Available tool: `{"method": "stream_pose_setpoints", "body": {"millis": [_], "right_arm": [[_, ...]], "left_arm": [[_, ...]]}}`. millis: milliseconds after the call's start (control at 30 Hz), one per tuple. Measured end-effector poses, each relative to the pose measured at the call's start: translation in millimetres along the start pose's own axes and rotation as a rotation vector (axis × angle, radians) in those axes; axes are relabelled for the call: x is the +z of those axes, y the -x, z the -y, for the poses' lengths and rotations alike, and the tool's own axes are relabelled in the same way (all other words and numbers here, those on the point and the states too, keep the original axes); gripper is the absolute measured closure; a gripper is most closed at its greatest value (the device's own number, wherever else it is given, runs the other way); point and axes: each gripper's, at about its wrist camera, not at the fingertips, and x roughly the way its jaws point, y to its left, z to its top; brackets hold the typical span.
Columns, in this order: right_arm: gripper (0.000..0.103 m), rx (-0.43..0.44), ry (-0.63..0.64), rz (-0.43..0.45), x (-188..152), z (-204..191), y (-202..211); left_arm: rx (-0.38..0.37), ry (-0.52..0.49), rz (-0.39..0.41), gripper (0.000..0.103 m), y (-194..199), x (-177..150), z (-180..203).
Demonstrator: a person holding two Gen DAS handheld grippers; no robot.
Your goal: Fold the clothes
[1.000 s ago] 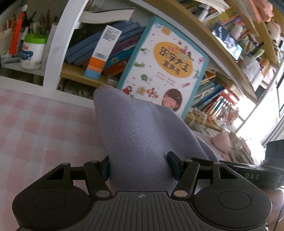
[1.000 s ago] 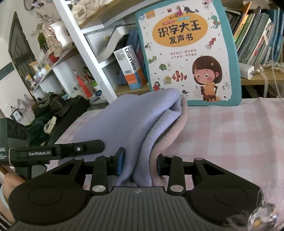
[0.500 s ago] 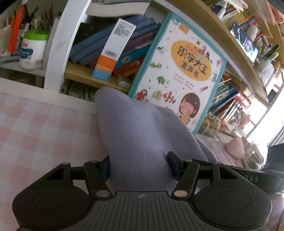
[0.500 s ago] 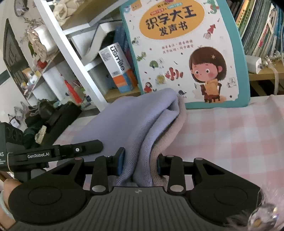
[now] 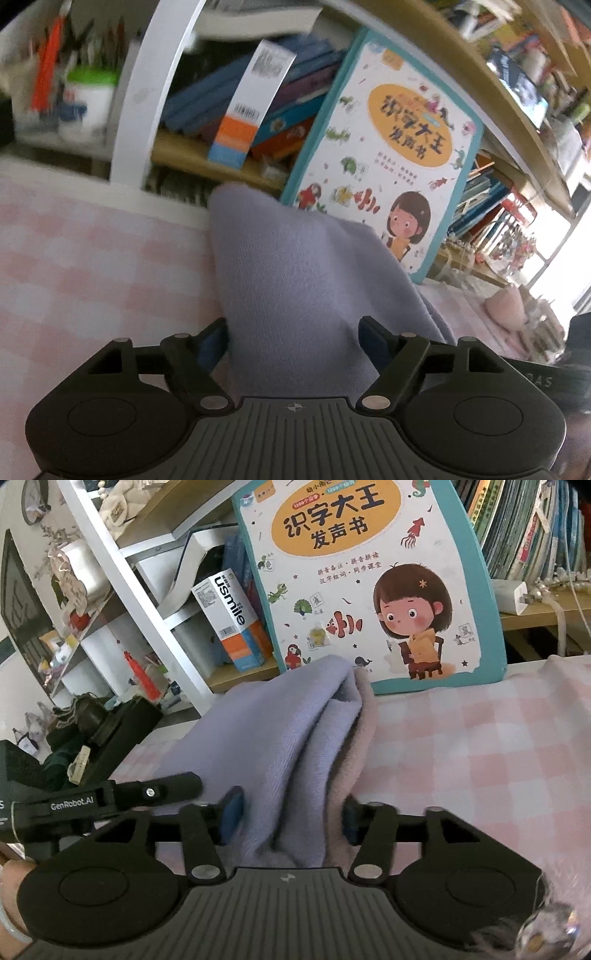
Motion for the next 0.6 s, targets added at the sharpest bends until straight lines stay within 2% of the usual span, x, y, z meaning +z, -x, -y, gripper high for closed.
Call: {"method": "stream_pose_setpoints", "body": {"millis": [200, 367, 600], "right_arm": [[0.032, -0.066, 0.062, 0.064, -15, -16, 28], [0.026, -0.155, 0.092, 0.131, -35, -27, 55], [0.014, -0.28, 0.189, 0.163, -65, -45, 77]], "left_arm": [[0.069, -0.158, 0.113, 0.013, 37, -10, 28], [0.16, -0.225, 0.14, 0.01, 59, -28, 48], [0.249, -0.223, 0.145, 0.007, 81, -54, 58]]}}
